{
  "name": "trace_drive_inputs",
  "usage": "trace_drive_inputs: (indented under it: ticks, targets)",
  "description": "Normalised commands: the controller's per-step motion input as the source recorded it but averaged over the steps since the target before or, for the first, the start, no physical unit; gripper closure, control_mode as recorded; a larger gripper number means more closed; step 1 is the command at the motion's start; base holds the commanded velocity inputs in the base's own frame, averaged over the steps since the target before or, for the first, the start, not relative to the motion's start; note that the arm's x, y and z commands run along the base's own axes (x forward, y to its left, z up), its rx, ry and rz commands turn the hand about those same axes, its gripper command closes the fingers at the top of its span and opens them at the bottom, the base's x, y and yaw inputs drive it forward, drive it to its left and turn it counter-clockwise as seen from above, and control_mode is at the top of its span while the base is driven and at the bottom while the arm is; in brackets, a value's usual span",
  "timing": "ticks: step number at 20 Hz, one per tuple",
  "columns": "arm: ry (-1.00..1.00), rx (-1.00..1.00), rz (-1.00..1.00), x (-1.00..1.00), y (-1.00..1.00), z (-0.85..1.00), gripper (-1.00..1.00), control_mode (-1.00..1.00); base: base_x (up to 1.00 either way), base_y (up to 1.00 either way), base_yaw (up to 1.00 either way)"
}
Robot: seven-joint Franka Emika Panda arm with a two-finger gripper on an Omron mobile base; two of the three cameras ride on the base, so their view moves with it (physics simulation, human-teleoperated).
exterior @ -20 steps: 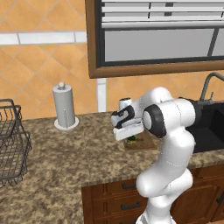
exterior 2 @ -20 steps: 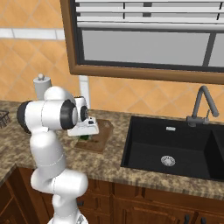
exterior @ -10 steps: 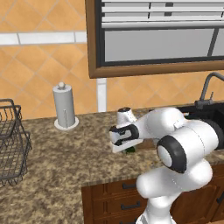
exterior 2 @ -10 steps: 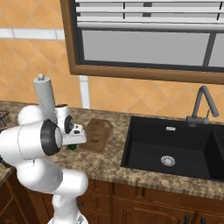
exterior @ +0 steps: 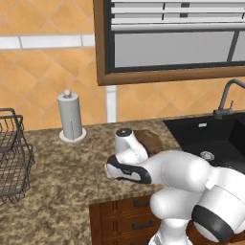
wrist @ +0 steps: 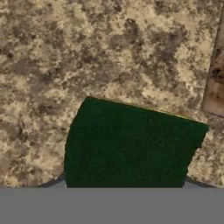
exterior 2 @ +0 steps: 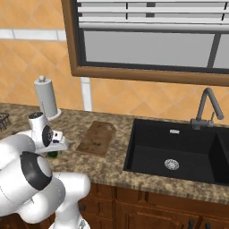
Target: Pick up the sponge from the counter and clean the cutting board by briefly scrubbing or pressing down on the cutting board. Once finished, release the sponge.
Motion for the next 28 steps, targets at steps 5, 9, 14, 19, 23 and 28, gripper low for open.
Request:
trace_drive_inputs:
  ticks: [5, 9, 14, 19, 23, 28]
  targets:
    - [-0.12, 0.0, 0.0, 0.67, 0.19, 0.03, 1.0, -1.0, 0.0, 0.0, 0.0]
    - [-0.06, 0.0, 0.0, 0.57, 0.37, 0.02, 1.0, -1.0, 0.0, 0.0, 0.0]
    - [0.0, -0.01, 0.03, 0.6, -0.04, -0.25, 1.0, -1.0, 0.0, 0.0, 0.0]
    - [0.0, -0.01, 0.0, 0.11, 0.0, -0.03, -1.0, -1.0, 0.0, 0.0, 0.0]
    - [0.0, 0.0, 0.0, 0.02, -0.13, -0.01, -1.0, -1.0, 0.0, 0.0, 0.0]
    - [0.0, 0.0, 0.0, 0.0, -0.26, 0.02, -1.0, -1.0, 0.0, 0.0, 0.0]
